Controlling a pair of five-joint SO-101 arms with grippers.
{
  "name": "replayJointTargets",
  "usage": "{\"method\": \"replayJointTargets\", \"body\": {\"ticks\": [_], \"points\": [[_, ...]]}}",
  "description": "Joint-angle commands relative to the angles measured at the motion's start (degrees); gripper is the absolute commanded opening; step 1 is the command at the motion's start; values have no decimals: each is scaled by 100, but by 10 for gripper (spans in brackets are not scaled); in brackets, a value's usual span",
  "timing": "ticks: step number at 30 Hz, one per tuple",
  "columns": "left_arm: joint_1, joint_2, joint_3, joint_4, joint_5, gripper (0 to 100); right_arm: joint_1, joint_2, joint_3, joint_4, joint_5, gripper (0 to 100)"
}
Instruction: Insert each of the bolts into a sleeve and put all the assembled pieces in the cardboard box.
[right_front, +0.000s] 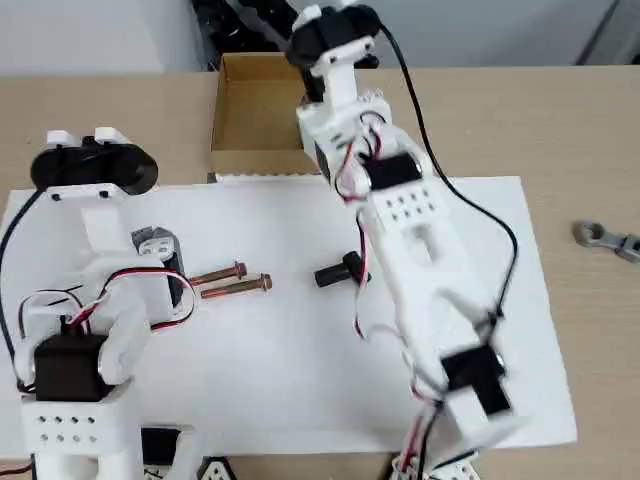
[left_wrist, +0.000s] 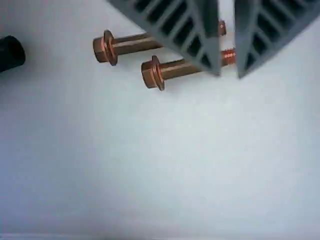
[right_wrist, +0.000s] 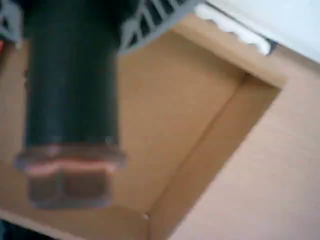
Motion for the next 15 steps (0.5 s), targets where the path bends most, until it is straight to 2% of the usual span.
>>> {"method": "replayJointTargets", "body": {"ticks": [1,5,9,13,15], "points": [[-26,0,-13,-132,-220,6,66,831,-1591,163,97,2],[-26,0,215,-149,-246,6,66,1842,-2523,198,387,2],[-26,0,462,-158,-273,6,75,2431,-2963,198,360,11],[-26,0,505,-167,-281,6,75,2545,-3007,215,325,113],[-26,0,505,-255,-281,6,75,2536,-3015,215,62,128]]}}
